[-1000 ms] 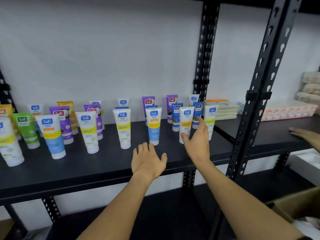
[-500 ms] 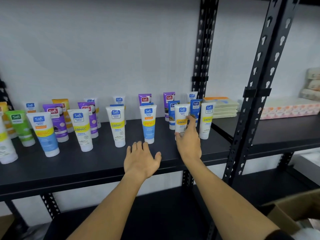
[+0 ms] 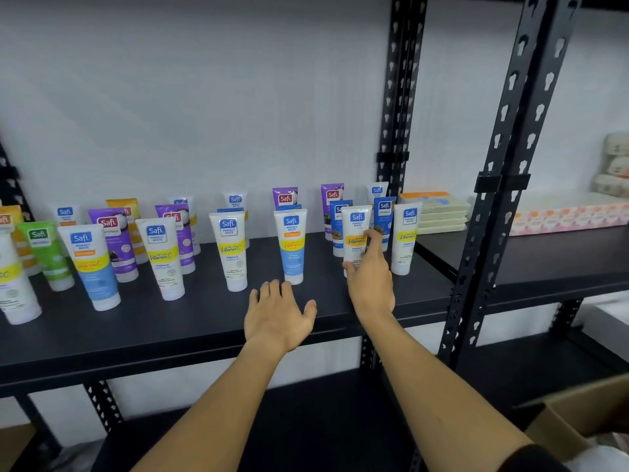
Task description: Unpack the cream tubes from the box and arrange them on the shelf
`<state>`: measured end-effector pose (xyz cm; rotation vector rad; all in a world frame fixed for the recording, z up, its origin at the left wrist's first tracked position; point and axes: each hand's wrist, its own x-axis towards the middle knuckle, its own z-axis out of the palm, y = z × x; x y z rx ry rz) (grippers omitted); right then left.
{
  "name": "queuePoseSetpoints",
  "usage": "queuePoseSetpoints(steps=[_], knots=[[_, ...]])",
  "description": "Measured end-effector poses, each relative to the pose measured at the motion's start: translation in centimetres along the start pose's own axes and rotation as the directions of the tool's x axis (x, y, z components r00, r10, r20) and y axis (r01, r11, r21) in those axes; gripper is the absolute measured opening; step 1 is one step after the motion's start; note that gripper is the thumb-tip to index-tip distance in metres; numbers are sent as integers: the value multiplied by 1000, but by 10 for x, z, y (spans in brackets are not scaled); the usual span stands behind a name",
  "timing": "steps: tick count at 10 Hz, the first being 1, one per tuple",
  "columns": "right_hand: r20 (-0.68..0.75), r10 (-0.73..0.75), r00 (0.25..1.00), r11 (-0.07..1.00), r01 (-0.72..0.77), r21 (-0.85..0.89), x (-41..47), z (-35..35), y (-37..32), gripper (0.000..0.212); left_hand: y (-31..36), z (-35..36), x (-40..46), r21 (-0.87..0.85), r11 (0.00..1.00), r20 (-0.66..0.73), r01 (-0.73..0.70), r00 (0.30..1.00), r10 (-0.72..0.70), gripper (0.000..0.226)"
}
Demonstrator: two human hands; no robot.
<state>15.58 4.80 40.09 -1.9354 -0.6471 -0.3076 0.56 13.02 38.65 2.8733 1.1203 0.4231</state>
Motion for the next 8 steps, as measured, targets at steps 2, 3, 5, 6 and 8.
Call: queuePoseSetpoints(steps=[2,3,5,6,8], knots=[[-22,29,999,997,-28,71,-1,0,3,73,1,0,-1,1,1000,-8,-4,1000,4,69],[-71,21,997,997,-16,71,-3,0,3,70,0,0,-1,-1,1000,-9,0,1000,0,69],[56,-14,998,966,28,-257,-19,-7,11,69,2,-2,-4,-24,1000,7,20,1000,-20,72],[214,11,977,898,85,-432,-27,-13,15,75,1,-6,-3,-37,999,49,32,998,-30,75],[452,73,889,792,224,-567,-46,-33,11,72,-5,-14,-13,-23,1000,148,19,989,-16,69]])
